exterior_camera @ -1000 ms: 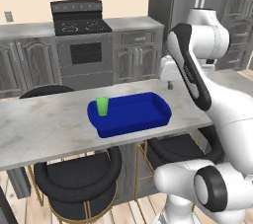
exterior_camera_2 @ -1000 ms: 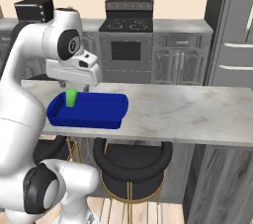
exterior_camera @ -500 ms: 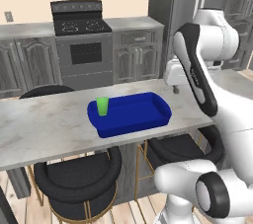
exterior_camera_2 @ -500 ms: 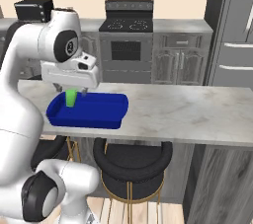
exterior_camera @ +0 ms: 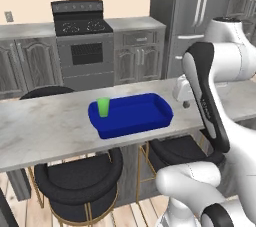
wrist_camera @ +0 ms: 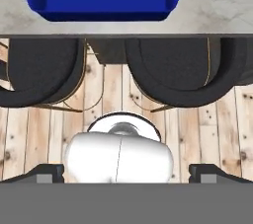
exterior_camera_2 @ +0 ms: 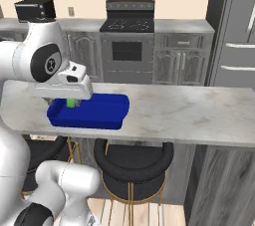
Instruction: There is a tray on the dining counter. Grab the cup, mug, and pitcher and place them on the tray. The pitcher may be placed next to the tray if it cannot fit the tray.
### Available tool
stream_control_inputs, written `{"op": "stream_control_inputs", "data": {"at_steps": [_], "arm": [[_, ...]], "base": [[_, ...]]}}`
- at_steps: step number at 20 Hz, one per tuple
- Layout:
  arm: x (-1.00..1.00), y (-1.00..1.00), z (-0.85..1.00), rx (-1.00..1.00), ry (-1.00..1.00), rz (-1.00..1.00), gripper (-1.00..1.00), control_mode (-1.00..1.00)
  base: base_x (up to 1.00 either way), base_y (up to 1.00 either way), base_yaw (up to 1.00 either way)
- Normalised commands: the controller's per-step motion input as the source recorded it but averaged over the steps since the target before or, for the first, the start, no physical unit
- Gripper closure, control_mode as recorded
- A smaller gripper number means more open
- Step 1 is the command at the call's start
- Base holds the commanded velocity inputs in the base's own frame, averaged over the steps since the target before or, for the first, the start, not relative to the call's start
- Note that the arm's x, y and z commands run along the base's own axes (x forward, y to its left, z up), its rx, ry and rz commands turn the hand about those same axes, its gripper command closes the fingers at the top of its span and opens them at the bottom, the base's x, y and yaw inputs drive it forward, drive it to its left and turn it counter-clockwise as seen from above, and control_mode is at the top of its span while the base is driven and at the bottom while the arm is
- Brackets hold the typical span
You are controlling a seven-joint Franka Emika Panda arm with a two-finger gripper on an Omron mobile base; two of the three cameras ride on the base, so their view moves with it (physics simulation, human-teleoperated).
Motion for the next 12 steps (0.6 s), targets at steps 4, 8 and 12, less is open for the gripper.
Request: {"op": "stream_control_inputs", "data": {"at_steps": [4, 8, 12], "arm": [[0.00, 0.00, 0.00, 0.00, 0.00, 0.00, -1.00, 1.00], [0.00, 0.00, 0.00, 0.00, 0.00, 0.00, -1.00, 1.00], [0.00, 0.00, 0.00, 0.00, 0.00, 0.00, -1.00, 1.00]], "base": [[-0.75, -0.44, -0.21], [-0.84, -0.71, -0.63], [-0.67, -0.71, -0.74]]}}
